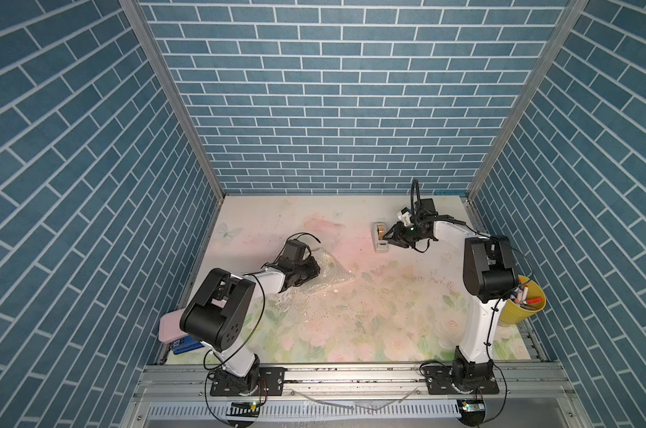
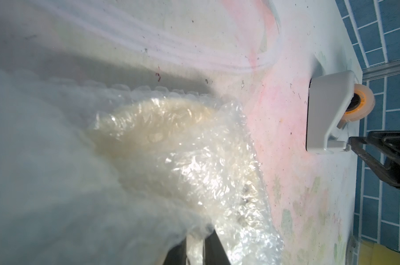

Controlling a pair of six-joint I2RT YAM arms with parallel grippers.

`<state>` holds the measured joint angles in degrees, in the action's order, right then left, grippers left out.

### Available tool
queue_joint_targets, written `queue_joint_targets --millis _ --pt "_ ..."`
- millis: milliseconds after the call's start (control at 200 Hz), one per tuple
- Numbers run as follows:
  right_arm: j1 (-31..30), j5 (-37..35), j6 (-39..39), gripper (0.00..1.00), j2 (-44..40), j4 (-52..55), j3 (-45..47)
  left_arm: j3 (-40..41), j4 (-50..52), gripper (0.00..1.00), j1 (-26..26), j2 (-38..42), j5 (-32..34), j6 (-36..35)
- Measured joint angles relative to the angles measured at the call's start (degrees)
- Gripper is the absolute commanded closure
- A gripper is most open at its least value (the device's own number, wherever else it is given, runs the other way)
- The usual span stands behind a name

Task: Wrap dinner plates in bubble wrap
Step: Pull the tape from the tape cutter.

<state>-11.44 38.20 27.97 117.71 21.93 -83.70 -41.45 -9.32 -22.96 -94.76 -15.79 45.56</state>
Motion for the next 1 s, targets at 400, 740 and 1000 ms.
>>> queue_joint_targets --millis 400,740,1000 --pt "0.11 1.88 -1.44 0.67 2.97 0.15 -1.84 0.48 -1.55 0.82 -0.02 -0.37 -0.15 0.04" --pt "0.66 5.64 -2.34 0.74 4.37 -0.13 -2.29 0.61 -2.12 0.82 -0.07 -0.5 -0.17 0.09" --pt "1.44 9.92 -2.58 0.78 6.21 -0.13 -3.17 0.61 -2.19 0.82 -0.07 -0.5 -0.17 0.13"
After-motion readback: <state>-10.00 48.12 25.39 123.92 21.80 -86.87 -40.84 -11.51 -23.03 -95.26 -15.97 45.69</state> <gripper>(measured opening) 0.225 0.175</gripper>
